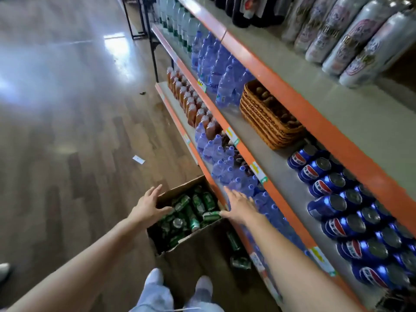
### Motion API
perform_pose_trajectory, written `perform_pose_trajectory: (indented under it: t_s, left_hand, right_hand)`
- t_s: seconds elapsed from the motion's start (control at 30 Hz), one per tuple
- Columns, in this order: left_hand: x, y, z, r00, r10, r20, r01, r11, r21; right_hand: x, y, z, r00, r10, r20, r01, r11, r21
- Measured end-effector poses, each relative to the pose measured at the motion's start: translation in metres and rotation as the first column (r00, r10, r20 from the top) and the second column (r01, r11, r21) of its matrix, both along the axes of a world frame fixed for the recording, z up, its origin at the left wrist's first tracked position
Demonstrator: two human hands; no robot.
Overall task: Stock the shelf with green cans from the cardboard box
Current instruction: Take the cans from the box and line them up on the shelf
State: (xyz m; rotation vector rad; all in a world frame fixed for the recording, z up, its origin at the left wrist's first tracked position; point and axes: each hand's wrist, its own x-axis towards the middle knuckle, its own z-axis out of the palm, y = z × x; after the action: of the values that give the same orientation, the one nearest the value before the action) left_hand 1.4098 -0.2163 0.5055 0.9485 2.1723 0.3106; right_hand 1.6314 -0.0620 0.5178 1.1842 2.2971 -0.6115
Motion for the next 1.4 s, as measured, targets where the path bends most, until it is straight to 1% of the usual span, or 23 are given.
perform_pose_trajectory:
  t_s: [0.13, 0.27, 0.37, 0.47, 0.67, 0.77, 0.9, 0.97, 1.07, 1.13, 1.23, 1.33, 1.4]
  left_hand:
    - [0.007, -0.008, -0.031, 0.999, 0.045, 0.015, -0.044, 0.998, -0.049]
    - [0.008, -0.004, -0.071, 0.999, 0.025, 0.027, -0.023, 0.996, -0.082]
    - [0.007, 0.004, -0.106, 0.998, 0.016, 0.064, -0.010, 0.996, -0.085]
    - [0.002, 0.011, -0.146, 0.997, -0.017, 0.070, 0.024, 0.994, -0.103]
    - [-0.016, 0.019, -0.245, 0.994, -0.024, 0.103, 0.037, 0.992, -0.119]
    - [-0.021, 0.017, -0.303, 0.993, 0.008, 0.121, 0.006, 0.993, -0.120]
    - [-0.022, 0.014, -0.381, 0.992, 0.010, 0.126, 0.009, 0.989, -0.150]
    - [-0.023, 0.016, -0.415, 0.991, 0.021, 0.133, 0.000, 0.988, -0.154]
    - [-0.029, 0.020, -0.460, 0.989, 0.038, 0.142, -0.017, 0.989, -0.150]
    - [-0.037, 0.023, -0.486, 0.992, 0.029, 0.125, -0.010, 0.989, -0.149]
    - [-0.053, 0.027, -0.518, 0.996, 0.015, 0.085, -0.002, 0.988, -0.157]
    - [-0.071, 0.032, -0.542, 1.000, -0.002, 0.023, 0.006, 0.984, -0.176]
    - [-0.082, 0.035, -0.556, 1.000, -0.016, -0.019, 0.012, 0.980, -0.199]
  right_hand:
    - [0.004, 0.001, -0.033, 1.000, 0.000, -0.022, -0.001, 0.999, -0.051]
    - [0.007, 0.001, -0.078, 1.000, -0.015, -0.008, 0.014, 0.997, -0.074]
    - [0.005, 0.003, -0.115, 0.999, -0.051, 0.005, 0.051, 0.995, -0.083]
    - [-0.004, 0.005, -0.160, 0.994, -0.106, 0.017, 0.107, 0.987, -0.121]
    - [-0.033, 0.007, -0.271, 0.979, -0.204, 0.032, 0.206, 0.962, -0.177]
    - [-0.045, 0.001, -0.330, 0.972, -0.232, 0.043, 0.236, 0.946, -0.221]
    - [-0.059, -0.009, -0.405, 0.958, -0.282, 0.043, 0.283, 0.918, -0.277]
    - [-0.064, -0.011, -0.437, 0.958, -0.283, 0.033, 0.281, 0.918, -0.278]
    - [-0.072, -0.008, -0.475, 0.965, -0.261, 0.026, 0.259, 0.937, -0.236]
    - [-0.076, 0.000, -0.497, 0.964, -0.265, 0.010, 0.261, 0.944, -0.201]
    - [-0.086, 0.012, -0.526, 0.961, -0.276, 0.007, 0.270, 0.935, -0.231]
    - [-0.099, 0.020, -0.552, 0.953, -0.299, 0.052, 0.301, 0.912, -0.277]
    - [-0.110, 0.020, -0.564, 0.949, -0.294, 0.109, 0.313, 0.906, -0.284]
